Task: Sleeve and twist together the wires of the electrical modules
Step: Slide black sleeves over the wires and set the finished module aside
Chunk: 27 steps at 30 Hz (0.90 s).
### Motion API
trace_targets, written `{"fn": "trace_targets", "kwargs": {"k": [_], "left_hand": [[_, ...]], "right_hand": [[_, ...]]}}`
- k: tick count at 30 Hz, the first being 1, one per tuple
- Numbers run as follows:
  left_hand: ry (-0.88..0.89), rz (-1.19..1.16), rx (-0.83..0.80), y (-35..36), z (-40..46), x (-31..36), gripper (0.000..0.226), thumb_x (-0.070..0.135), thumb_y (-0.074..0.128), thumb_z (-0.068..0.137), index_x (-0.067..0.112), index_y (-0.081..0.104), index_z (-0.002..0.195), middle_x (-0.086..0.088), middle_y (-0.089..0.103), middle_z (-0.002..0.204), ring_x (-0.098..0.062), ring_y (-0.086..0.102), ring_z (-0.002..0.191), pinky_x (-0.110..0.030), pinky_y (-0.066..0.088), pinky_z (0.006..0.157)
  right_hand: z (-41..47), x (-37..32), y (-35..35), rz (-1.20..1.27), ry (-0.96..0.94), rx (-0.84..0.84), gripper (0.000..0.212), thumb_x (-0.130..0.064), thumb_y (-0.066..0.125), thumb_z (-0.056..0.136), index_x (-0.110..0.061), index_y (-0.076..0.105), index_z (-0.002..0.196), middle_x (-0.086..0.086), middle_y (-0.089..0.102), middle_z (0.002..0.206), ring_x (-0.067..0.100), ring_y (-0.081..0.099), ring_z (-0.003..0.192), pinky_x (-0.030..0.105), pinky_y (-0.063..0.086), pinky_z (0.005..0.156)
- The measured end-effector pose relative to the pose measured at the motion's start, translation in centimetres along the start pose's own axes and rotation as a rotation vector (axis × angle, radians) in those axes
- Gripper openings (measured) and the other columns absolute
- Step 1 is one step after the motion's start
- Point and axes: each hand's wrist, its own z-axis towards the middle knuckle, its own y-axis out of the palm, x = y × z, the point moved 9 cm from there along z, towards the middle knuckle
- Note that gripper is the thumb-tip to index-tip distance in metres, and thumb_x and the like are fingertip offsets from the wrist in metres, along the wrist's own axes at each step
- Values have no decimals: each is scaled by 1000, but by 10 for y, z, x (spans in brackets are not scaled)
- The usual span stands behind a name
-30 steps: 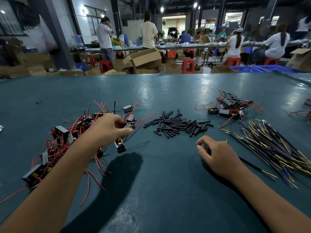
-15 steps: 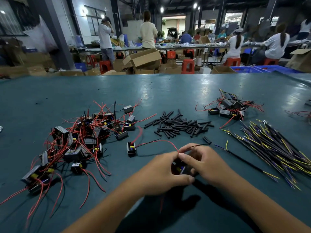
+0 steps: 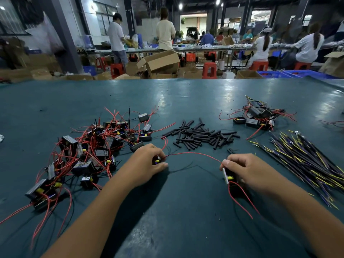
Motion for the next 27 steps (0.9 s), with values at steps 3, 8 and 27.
{"fn": "trace_targets", "kwargs": {"k": [3, 8, 27], "left_hand": [[32, -92, -39, 0, -2, 4, 14, 45, 73, 87, 33, 67, 92, 10, 59, 101, -8, 56, 96, -24, 46, 80], [59, -90, -233, 6, -11, 10, 35, 67, 60, 81, 37, 74, 89, 18, 56, 109, 2, 54, 102, -25, 45, 91], [135, 63, -45, 25, -8, 46, 24, 54, 60, 94, 31, 68, 92, 16, 65, 80, 0, 55, 68, -25, 41, 60]], "right_hand": [[2, 9, -21, -218, 9, 83, 26, -34, 61, 95, -21, 65, 73, -5, 62, 61, 6, 52, 56, 32, 43, 64], [-1, 14, -26, -242, 49, 70, 22, -27, 63, 93, -27, 68, 72, -2, 67, 66, 8, 52, 56, 31, 43, 62], [-12, -13, -58, -351, -88, 107, 19, -15, 61, 96, -32, 70, 99, -16, 72, 96, 5, 66, 95, 33, 50, 91]]}}
